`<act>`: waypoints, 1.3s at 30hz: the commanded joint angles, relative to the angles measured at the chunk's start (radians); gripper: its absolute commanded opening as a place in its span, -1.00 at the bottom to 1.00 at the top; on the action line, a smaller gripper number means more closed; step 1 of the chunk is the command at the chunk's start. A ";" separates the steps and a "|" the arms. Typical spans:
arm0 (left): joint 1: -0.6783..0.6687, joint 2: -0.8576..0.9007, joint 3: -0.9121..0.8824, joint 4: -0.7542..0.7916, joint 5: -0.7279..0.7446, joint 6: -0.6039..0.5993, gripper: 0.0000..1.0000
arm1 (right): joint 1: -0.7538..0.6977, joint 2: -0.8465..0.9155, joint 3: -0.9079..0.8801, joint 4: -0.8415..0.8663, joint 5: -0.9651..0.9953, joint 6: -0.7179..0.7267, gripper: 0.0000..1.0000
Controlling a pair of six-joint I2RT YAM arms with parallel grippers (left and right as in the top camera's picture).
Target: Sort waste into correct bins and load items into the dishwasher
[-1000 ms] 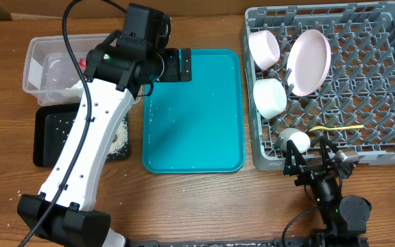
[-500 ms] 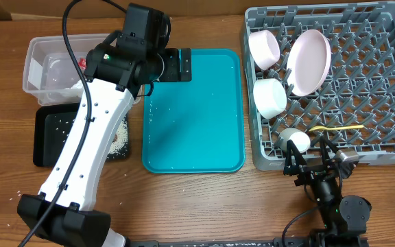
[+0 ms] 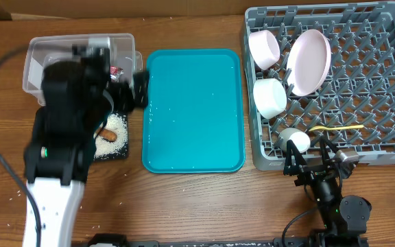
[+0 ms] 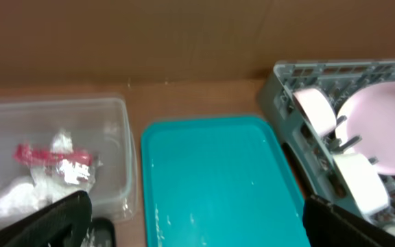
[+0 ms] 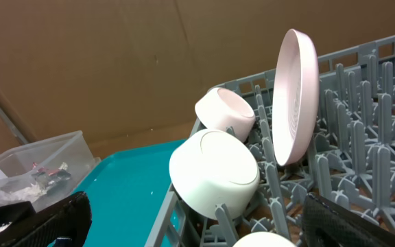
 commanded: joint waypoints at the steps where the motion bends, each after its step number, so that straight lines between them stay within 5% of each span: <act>1: 0.090 -0.231 -0.369 0.227 0.137 0.118 0.99 | -0.005 -0.008 -0.011 0.006 0.009 0.007 1.00; 9: 0.156 -0.764 -0.963 0.527 -0.026 0.124 1.00 | -0.005 -0.008 -0.011 0.006 0.009 0.007 1.00; 16: 0.174 -1.038 -1.148 0.531 -0.136 0.091 0.99 | -0.005 -0.008 -0.011 0.006 0.009 0.007 1.00; 39: 0.174 -1.122 -1.221 0.518 -0.172 0.081 1.00 | -0.005 -0.008 -0.011 0.006 0.009 0.007 1.00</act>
